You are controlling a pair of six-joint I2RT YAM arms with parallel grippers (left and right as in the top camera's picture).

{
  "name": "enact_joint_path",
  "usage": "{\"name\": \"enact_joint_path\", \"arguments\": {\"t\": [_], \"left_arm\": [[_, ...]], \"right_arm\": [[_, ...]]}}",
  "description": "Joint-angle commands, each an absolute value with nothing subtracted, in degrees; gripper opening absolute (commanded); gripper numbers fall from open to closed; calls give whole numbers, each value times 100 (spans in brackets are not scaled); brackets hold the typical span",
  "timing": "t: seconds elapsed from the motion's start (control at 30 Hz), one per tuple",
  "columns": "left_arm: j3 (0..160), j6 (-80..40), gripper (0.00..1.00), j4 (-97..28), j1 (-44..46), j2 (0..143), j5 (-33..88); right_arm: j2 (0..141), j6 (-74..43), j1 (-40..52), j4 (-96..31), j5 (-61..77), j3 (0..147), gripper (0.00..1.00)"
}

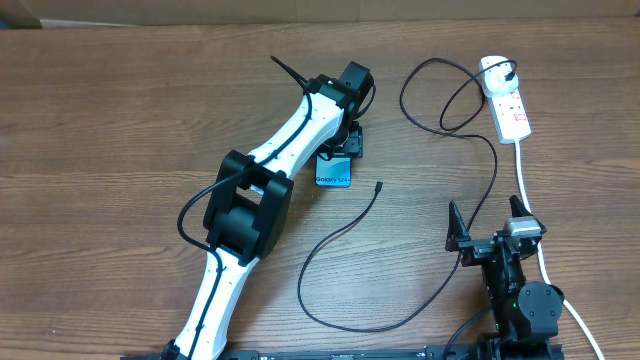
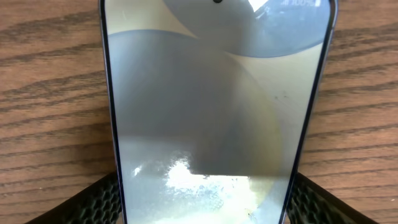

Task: Plug charger to phone and switch on socket
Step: 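Close the left gripper on the phone's edge, then lift the phone with the left gripper and tilt it upright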

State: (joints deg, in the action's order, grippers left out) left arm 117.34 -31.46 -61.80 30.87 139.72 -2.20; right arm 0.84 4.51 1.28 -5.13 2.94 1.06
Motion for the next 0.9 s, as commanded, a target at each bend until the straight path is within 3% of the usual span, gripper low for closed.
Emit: {"name": "enact_joint_path", "arguments": {"t": [0.0, 0.5, 0.87], "left_arm": [[11511, -3129, 72, -6145, 3048, 14212, -54], [11513, -3129, 70, -6147, 3022, 14208, 47], [11513, -3155, 68, -6193, 2720, 14206, 1057]], "right_arm": [[16, 456, 165, -469, 259, 49, 100], [16, 456, 165, -469, 259, 49, 100], [16, 456, 165, -469, 259, 49, 100]]}}
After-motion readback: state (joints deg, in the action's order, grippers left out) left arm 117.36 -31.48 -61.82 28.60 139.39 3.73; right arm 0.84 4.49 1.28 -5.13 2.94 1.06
